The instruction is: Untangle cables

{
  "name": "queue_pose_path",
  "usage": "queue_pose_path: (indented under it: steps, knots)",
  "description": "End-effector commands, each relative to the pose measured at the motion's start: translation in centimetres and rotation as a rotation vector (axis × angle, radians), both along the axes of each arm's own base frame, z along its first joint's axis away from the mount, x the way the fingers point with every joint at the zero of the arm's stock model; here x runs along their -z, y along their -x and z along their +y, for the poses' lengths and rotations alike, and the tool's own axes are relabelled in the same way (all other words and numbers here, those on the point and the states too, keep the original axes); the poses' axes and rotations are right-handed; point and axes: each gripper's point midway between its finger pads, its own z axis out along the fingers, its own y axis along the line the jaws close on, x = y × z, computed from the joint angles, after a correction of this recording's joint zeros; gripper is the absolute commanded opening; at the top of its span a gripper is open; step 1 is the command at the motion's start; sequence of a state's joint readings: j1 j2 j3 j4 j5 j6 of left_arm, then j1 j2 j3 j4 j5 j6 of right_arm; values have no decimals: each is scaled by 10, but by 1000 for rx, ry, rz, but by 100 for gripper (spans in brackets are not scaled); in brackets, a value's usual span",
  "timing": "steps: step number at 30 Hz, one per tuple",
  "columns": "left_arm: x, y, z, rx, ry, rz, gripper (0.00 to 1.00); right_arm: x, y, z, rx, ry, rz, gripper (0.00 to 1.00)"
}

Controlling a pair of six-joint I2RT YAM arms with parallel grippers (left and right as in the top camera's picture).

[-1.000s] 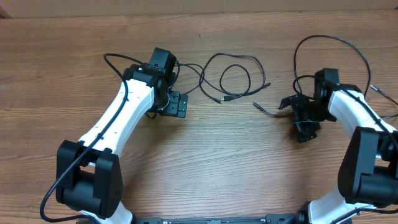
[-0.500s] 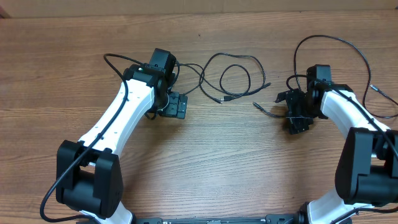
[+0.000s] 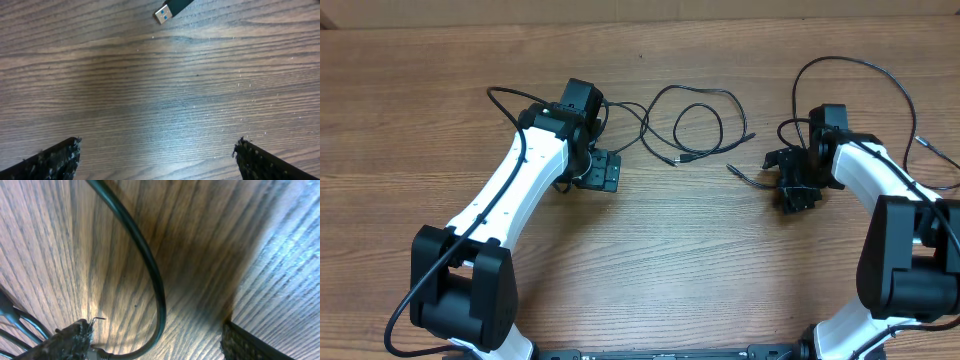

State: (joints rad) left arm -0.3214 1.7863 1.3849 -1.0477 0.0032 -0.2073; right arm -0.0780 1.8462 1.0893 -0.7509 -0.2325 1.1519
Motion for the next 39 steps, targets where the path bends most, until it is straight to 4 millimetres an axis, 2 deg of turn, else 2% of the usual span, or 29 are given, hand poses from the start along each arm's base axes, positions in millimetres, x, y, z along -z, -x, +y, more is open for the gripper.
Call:
queue_pose_path:
  steps: [1, 4, 9, 10, 14, 23, 28, 31, 34, 37, 39]
  knots:
    - [-2, 3, 0, 17, -12, -1, 100, 36, 16, -2, -11, 22, 97, 72]
    - [-2, 4, 1, 17, -15, 7, 100, 36, 15, -2, -12, 22, 95, 59]
    - [-1, 5, 1, 17, -16, 11, 100, 36, 14, -2, -38, 25, 85, 31]
    - [-1, 5, 1, 17, -16, 11, 100, 36, 14, -2, -56, 27, 81, 23]
    - [-1, 5, 1, 17, -16, 10, 100, 36, 14, -2, -64, 28, 79, 4]
    - [-1, 5, 1, 17, -16, 10, 100, 36, 13, -2, -76, 29, 73, 4]
    - [-1, 5, 1, 16, -16, 10, 100, 23, -6, -6, -163, 52, 5, 4]
    - [-1, 6, 1, 16, -16, 11, 100, 5, -27, -17, -196, 85, -46, 4]
    - [-1, 7, 2, 6, -16, 16, 100, -24, -52, -37, -250, 161, -104, 4]
    - [-1, 7, 2, 6, -16, 16, 100, -60, -75, -65, -304, 269, -154, 4]
    - [-1, 7, 2, 6, -16, 16, 100, -91, -88, -91, -324, 364, -182, 4]
